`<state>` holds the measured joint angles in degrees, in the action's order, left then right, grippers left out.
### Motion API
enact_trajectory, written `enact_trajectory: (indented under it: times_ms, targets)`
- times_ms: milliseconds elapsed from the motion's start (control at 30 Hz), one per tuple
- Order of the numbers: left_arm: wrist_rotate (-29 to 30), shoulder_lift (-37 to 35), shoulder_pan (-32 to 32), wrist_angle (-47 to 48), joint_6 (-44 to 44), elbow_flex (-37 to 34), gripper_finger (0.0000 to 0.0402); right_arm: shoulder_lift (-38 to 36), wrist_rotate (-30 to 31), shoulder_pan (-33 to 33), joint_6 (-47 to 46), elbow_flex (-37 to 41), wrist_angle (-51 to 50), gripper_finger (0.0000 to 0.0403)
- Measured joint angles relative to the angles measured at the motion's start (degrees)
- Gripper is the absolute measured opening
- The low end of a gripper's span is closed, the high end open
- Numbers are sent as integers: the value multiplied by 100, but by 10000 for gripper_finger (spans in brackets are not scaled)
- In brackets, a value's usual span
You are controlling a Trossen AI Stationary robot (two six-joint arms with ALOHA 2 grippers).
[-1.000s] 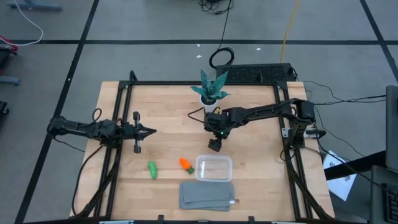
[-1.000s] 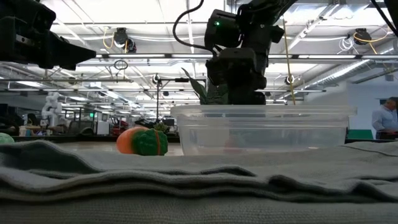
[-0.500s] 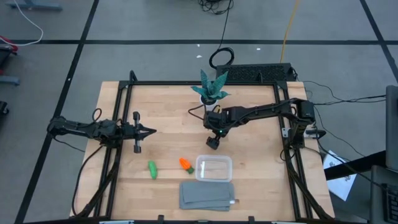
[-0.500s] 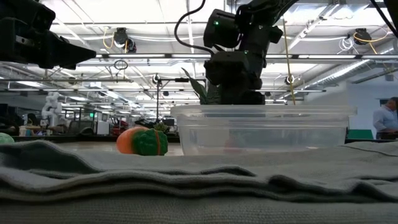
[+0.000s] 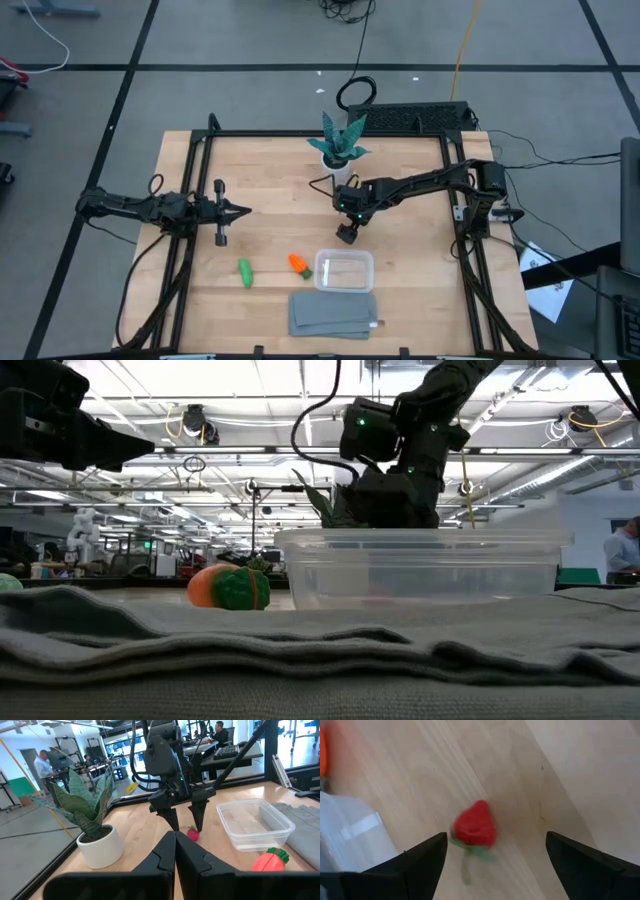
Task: Pick and placing Produce into tupperware
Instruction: Put the red strawberry into the container
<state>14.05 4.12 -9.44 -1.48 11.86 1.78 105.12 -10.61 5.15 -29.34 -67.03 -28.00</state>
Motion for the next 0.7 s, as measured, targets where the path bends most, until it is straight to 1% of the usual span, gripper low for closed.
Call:
enact_trajectory:
  times_ms: [700]
  targets:
    - [-1, 0, 0, 4, -8, 0, 10, 0, 17, -33, 182, -1, 213, 332]
